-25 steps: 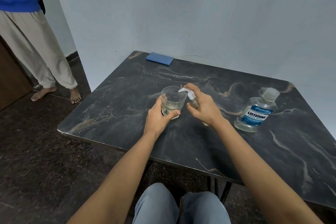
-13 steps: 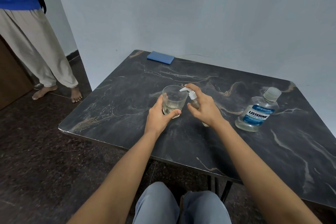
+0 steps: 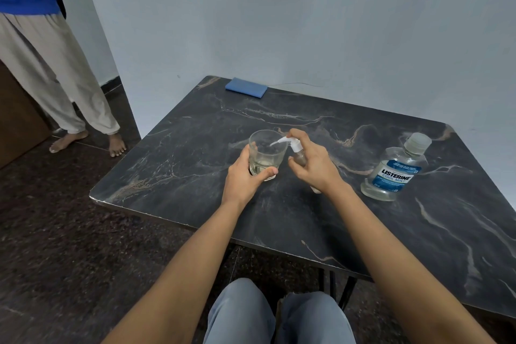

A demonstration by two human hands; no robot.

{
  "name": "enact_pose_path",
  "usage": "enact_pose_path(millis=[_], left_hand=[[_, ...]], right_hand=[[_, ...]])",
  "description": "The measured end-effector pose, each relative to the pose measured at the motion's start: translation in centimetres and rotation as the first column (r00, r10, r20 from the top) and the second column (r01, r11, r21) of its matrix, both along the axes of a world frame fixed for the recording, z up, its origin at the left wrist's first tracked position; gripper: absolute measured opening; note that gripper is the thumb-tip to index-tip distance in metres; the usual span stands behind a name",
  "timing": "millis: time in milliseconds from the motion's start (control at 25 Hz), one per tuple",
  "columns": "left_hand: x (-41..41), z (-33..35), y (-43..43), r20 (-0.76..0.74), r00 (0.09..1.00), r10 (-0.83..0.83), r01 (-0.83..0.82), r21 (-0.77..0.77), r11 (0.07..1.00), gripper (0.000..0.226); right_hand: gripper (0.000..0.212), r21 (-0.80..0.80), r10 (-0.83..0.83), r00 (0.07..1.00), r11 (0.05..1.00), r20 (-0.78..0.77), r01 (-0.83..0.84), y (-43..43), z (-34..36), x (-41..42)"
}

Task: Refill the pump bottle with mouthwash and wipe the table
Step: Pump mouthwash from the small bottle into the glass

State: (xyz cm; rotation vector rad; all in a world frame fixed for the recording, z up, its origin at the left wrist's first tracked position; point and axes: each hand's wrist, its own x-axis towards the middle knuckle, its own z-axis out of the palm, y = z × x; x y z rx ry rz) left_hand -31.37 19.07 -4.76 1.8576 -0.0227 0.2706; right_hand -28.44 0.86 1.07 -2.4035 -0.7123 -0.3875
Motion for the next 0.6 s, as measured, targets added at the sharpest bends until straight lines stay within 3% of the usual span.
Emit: enact_pose_path(millis=[240, 480, 600], left_hand=[[0.0, 0.03, 0.09, -0.001, 1.0, -0.003, 0.003, 0.002, 1.0, 0.074], [0.06, 0.01, 0.06, -0.002, 1.0, -0.004, 0.004, -0.002, 1.0, 0.072], [0.09, -0.07, 0.07, -0.003, 1.0, -0.004, 0.004, 0.0, 1.0, 0.073]], right_hand=[[0.065, 0.014, 0.015, 1.0, 1.0, -0.01, -0.015, -0.11, 0.07, 0.04], [0.052, -0.006, 0.005, 1.0, 1.0, 0.004, -0.005, 0.07, -0.04, 0.17], [0.058, -0.002, 0.015, 1.0, 1.0, -0.005, -0.015, 0.12, 0.01, 0.17]])
